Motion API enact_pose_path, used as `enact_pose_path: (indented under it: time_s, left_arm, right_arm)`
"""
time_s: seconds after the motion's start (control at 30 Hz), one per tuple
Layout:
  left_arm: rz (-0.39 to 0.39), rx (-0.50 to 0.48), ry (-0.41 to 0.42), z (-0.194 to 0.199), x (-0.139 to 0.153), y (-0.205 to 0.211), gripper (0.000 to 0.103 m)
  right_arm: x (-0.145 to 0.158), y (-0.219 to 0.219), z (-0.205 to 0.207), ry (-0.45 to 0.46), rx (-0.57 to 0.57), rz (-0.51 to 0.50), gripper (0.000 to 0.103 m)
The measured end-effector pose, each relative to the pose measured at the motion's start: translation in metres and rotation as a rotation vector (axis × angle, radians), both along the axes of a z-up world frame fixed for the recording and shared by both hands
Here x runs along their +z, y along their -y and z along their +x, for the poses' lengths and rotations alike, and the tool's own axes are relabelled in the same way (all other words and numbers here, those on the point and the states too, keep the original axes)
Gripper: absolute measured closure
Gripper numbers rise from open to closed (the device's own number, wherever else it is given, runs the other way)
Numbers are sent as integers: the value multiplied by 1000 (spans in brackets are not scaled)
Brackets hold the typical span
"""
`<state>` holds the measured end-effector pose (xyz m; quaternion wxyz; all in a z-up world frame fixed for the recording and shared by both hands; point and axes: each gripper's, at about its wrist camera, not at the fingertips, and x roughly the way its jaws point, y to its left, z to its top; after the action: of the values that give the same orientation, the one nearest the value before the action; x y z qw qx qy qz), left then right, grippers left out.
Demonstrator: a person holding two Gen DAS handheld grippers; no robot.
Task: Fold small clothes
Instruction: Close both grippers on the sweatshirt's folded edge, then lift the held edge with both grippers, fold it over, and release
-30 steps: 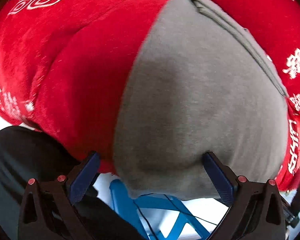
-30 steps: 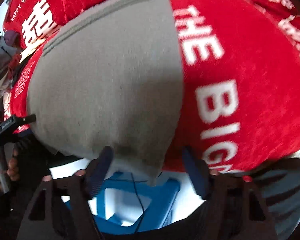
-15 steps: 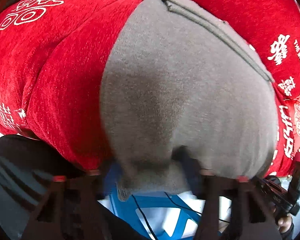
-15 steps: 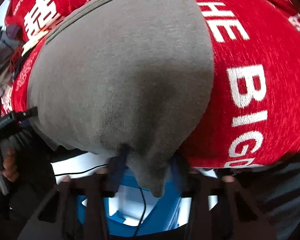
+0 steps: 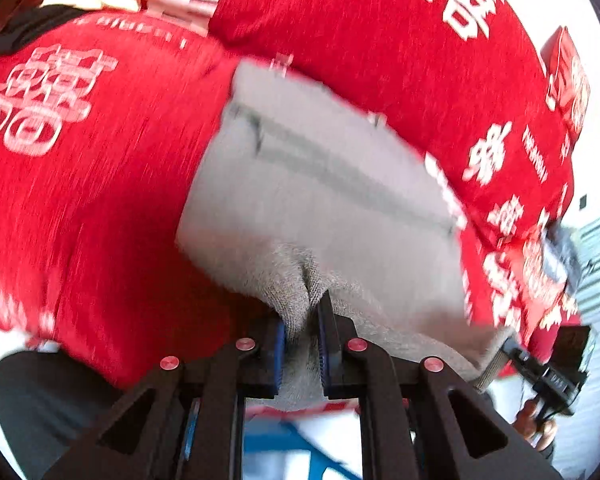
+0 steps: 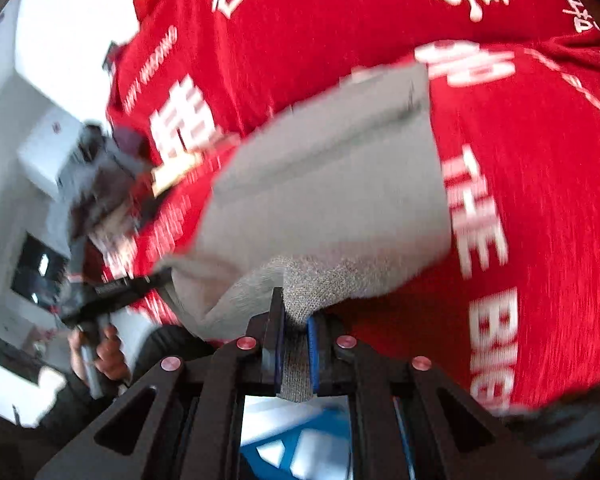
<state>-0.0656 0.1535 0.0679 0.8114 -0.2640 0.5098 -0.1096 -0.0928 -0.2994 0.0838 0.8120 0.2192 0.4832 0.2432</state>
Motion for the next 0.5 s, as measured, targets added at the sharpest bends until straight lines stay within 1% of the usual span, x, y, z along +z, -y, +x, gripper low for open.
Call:
enact_pose_path:
  time_s: [0.03, 0.07, 0.13, 0.2, 0.23, 0.27, 0.3, 0.33, 0.37, 0.4, 0.43, 0.47, 0.5]
  left_arm:
    - [-10, 13, 16, 14, 1, 2, 89]
    - [-11, 22, 13, 27, -4, 5, 88]
    - [2, 51, -33, 48, -19, 7, 88]
    - [-11, 55, -95, 62, -38, 8, 87]
    - [-19, 59, -126, 64, -46, 6, 76]
    - [-53, 67, -144, 63, -53, 2, 71]
    - [-86, 75, -135, 61, -55, 6, 71]
    - [-101, 81, -129, 56, -56, 3, 71]
    - [-111, 77, -132, 53, -57, 1, 64]
    - [-126, 70, -136, 49, -57, -1, 54]
    - [-155, 64, -127, 44, -56, -2, 35]
    - [-161, 68, -115, 38, -53, -2, 19]
    - [-141, 79, -108, 33, -51, -3, 15]
  right_arm:
    - [1, 1, 10, 13, -24, 11, 93]
    - [-2, 2, 25, 21, -51, 8, 93]
    - [-9, -1, 47, 7, -84, -2, 93]
    - [-21, -5, 64, -15, -105, -26, 93]
    - [-27, -7, 68, -21, -106, -42, 93]
    - [-32, -8, 71, -32, -104, -60, 93]
    - [-37, -5, 72, -46, -101, -66, 88]
    - [-41, -4, 75, -64, -99, -64, 88]
    - [-46, -4, 76, -82, -106, -58, 87]
    - [-48, 5, 76, -92, -106, -50, 83]
    - [-51, 6, 75, -102, -102, -37, 80]
    - [-50, 5, 74, -103, -100, -35, 67]
    - [-49, 5, 72, -98, -101, -45, 51]
